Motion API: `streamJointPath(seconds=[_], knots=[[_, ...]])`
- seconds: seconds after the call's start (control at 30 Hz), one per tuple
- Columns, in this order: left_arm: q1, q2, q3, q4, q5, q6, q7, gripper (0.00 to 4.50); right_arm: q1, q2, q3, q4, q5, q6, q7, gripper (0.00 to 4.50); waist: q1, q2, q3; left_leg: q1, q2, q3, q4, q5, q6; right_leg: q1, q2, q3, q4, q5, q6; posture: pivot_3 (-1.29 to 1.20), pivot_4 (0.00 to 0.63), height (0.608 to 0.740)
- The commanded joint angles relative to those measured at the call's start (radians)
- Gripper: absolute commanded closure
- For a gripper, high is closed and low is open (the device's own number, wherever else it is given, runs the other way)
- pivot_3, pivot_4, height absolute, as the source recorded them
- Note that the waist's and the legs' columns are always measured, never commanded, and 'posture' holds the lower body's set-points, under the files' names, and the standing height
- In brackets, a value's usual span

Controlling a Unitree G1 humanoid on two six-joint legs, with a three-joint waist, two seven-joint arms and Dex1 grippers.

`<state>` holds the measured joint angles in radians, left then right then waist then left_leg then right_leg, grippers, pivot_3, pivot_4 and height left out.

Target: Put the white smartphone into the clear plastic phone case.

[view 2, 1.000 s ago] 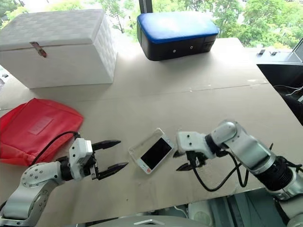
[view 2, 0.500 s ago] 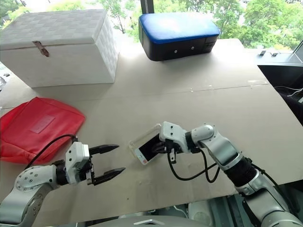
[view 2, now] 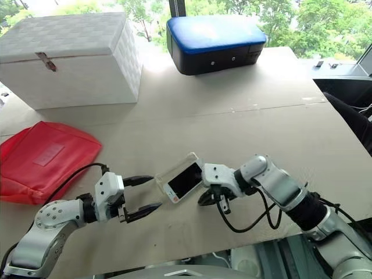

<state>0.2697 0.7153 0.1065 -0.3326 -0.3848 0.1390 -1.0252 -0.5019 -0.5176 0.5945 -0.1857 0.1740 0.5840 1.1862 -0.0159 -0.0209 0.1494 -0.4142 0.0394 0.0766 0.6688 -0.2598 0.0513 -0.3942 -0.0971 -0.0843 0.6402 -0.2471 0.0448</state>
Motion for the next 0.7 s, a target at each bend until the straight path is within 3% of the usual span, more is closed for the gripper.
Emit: streamJointPath(seconds=[0.03,0.2,0.37,0.5,0.67,0.7], knots=[[-0.009,0.017,0.019,-0.002,-0.001,-0.018,-0.009,0.16,-0.030,0.067,-0.012,0.080,-0.064,-0.068,-0.099,4.37,0.001,0.000,0.000,0.000,0.000,0.000,0.000,0.000,0.000,0.000,0.000,0.000,0.000,0.000,0.000,0.00,0.150,0.734],[-0.035,0.011,0.033,0.010,-0.004,-0.018,0.008,0.16,-0.066,0.118,-0.072,0.085,-0.032,-0.070,-0.118,4.37,0.007,0.001,0.000,-0.001,-0.001,0.000,0.001,0.002,-0.003,0.000,0.000,0.000,0.001,0.000,0.000,0.00,0.150,0.734],[-0.061,0.004,0.030,0.029,-0.002,-0.020,0.021,0.16,-0.095,0.086,-0.113,0.024,0.015,-0.094,-0.048,4.37,0.005,0.000,0.000,-0.002,-0.002,0.000,0.000,0.002,-0.003,0.000,-0.001,0.000,0.000,0.000,0.000,0.00,0.150,0.734],[-0.064,-0.004,0.028,0.040,-0.002,-0.029,0.026,0.16,-0.149,0.044,-0.156,0.007,0.007,-0.160,-0.028,2.74,0.004,0.001,0.001,-0.002,-0.002,0.000,0.000,0.002,-0.003,0.000,-0.001,0.000,0.000,0.000,0.000,0.00,0.150,0.734],[-0.069,-0.023,0.018,0.044,0.002,-0.043,0.037,0.16,-0.229,0.028,-0.141,0.103,-0.032,-0.181,-0.012,0.28,0.003,0.001,0.001,-0.001,-0.001,0.000,0.000,0.002,-0.003,0.000,0.000,0.000,0.001,0.000,0.000,0.00,0.150,0.734],[-0.070,-0.027,0.015,0.043,0.003,-0.045,0.039,0.16,-0.242,0.031,-0.128,0.134,-0.046,-0.183,-0.009,0.01,0.003,0.001,0.001,-0.001,-0.001,0.000,0.000,0.002,-0.003,0.000,0.000,-0.001,0.001,0.000,0.000,0.00,0.150,0.734]])
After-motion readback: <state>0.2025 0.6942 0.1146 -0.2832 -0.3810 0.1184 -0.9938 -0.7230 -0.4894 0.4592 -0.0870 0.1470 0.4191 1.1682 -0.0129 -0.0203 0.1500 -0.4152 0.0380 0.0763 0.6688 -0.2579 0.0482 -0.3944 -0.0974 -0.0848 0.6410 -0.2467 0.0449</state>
